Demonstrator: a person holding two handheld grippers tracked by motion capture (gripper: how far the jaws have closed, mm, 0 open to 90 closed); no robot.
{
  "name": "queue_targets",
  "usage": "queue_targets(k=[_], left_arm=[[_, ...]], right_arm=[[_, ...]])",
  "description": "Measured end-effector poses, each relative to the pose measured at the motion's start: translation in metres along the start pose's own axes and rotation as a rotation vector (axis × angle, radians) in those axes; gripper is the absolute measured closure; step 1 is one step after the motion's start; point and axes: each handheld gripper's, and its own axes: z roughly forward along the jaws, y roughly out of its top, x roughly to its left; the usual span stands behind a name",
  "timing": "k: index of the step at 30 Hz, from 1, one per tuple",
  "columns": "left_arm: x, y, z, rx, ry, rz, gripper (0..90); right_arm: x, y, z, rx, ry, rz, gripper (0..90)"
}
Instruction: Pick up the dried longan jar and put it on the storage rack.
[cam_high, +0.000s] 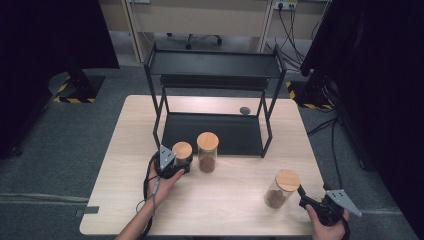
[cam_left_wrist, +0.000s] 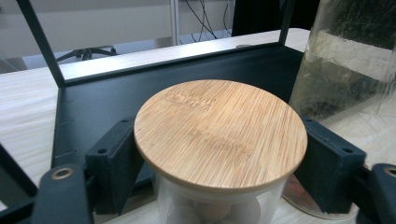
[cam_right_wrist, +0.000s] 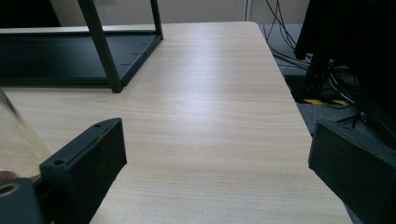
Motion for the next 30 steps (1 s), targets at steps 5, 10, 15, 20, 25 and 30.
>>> queue_targets(k=[5, 10, 15, 20, 25, 30], left_arm=[[0.001, 0.000, 0.000, 0.007, -0.006, -0.006, 24.4], [0.000, 0.000, -0.001, 0.003, 0.010, -0.005, 24.6], [0.001, 0.001, -0.002, 0.001, 0.018, -0.007, 24.6], [-0.001, 0.005, -0.004, -0.005, 0.018, -0.002, 24.7], [-0.002, 0.010, -0.004, -0.012, 0.020, 0.000, 24.7], [-0.001, 0.018, -0.003, -0.019, 0.032, 0.003, 24.7]], right_arm=[[0.000, 0.000, 0.000, 0.000, 0.001, -0.001, 4.5], [0.000, 0.000, 0.000, -0.001, 0.003, -0.001, 4.5], [0.000, 0.000, 0.000, -0.001, 0.005, 0.001, 4.5], [0.000, 0.000, 0.000, -0.001, 0.004, -0.002, 4.6], [0.000, 0.000, 0.000, -0.003, 0.003, -0.003, 4.7], [0.000, 0.000, 0.000, -0.004, 0.005, -0.002, 4.6]])
